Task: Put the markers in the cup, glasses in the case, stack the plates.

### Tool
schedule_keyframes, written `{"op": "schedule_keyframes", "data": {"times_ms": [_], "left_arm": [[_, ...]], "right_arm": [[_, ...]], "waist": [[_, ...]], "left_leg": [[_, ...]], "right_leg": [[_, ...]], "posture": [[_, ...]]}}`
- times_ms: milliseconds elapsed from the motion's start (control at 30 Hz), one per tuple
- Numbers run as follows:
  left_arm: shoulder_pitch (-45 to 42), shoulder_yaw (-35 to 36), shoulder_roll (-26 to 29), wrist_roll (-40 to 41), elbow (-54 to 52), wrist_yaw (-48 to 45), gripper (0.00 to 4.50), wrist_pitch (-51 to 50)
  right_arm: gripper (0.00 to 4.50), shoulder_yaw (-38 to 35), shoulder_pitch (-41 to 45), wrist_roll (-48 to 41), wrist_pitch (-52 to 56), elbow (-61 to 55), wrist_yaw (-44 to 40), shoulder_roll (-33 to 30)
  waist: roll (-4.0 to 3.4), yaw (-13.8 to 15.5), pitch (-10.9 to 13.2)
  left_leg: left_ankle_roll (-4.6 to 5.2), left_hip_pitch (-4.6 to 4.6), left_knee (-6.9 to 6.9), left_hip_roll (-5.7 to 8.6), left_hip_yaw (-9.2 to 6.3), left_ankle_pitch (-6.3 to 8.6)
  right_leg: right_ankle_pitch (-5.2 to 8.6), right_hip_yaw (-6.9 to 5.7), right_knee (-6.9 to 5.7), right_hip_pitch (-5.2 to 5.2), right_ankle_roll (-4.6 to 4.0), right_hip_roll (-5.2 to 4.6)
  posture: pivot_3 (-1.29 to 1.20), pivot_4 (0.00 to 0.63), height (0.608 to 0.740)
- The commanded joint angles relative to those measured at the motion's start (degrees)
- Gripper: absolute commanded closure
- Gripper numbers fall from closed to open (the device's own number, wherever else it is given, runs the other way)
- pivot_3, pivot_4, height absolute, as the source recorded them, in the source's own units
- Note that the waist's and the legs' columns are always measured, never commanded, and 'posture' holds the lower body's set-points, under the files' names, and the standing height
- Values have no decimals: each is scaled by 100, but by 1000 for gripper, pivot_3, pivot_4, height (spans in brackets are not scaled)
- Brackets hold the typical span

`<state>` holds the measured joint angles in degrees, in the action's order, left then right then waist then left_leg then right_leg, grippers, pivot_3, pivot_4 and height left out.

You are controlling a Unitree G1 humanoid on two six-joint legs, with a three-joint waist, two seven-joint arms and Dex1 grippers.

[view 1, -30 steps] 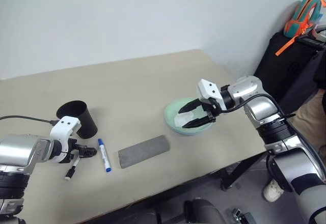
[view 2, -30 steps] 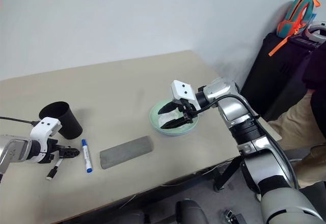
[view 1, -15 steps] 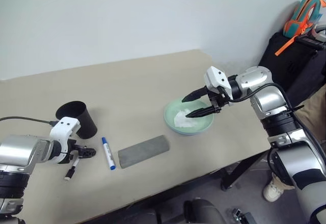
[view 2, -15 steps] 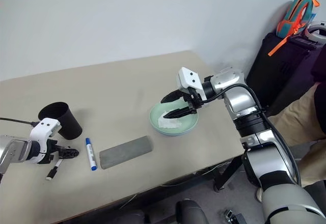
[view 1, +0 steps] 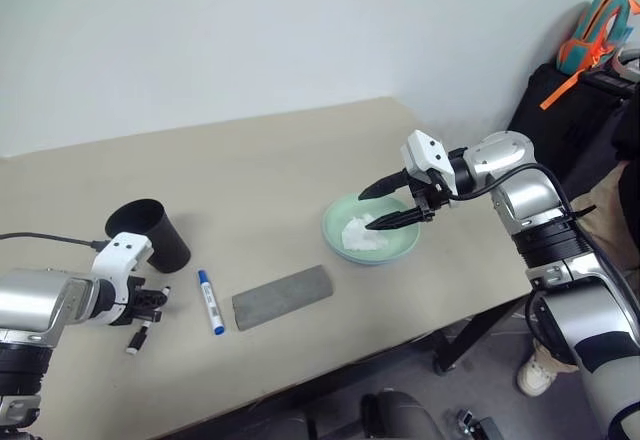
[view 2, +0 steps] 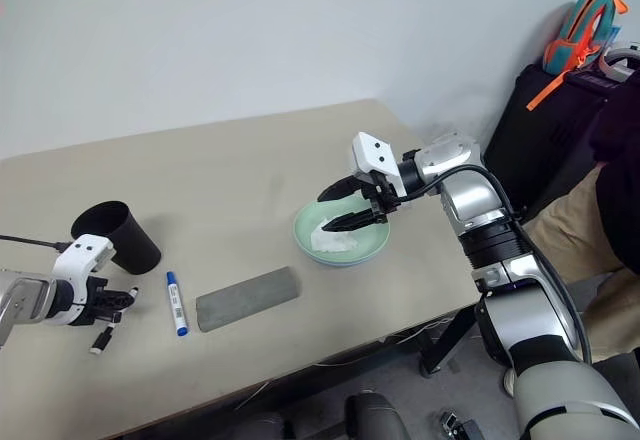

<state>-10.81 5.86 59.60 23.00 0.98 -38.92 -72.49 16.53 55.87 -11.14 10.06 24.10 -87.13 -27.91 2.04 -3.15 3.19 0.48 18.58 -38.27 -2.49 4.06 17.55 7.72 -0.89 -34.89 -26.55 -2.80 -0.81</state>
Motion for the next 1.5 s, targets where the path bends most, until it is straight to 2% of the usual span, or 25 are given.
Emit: {"op": "schedule_keyframes", "data": {"times_ms": [33,500,1033,1267,1500], "left_arm": [[104,38,48,-4,-39,-36,4482,-69],[344,220,281,38,-72,-279,4482,121],[987,1791,750,441,-432,-1039,4482,351],[963,1861,1144,443,-439,-1319,4482,523],[1578,2138,1530,592,-904,-2163,4482,856]], "right_arm": [[1779,-170,233,-19,-113,-42,17,-35],[1779,-146,248,-23,-112,-27,-66,-61],[1779,-99,246,-28,-107,-43,-105,19],[1779,-82,173,-30,-87,-110,-99,13],[1779,-76,188,-18,-79,-95,-93,11]], "waist": [[0,-1,0],[-2,-15,0],[-1,0,1],[-3,0,2],[-5,0,4]], "left_leg": [[0,0,0,0,0,0],[0,-1,3,-2,4,1],[-1,4,4,-4,0,1],[-2,4,5,-4,1,1],[-4,14,7,-6,7,2]], "right_leg": [[0,0,0,0,0,0],[0,2,0,-3,0,2],[1,-6,3,-9,-1,-1],[1,-6,4,-11,-1,-1],[1,-5,3,-25,-1,-2]], "posture": [[0,0,738],[0,0,738],[0,0,738],[0,0,738],[0,0,738]]}}
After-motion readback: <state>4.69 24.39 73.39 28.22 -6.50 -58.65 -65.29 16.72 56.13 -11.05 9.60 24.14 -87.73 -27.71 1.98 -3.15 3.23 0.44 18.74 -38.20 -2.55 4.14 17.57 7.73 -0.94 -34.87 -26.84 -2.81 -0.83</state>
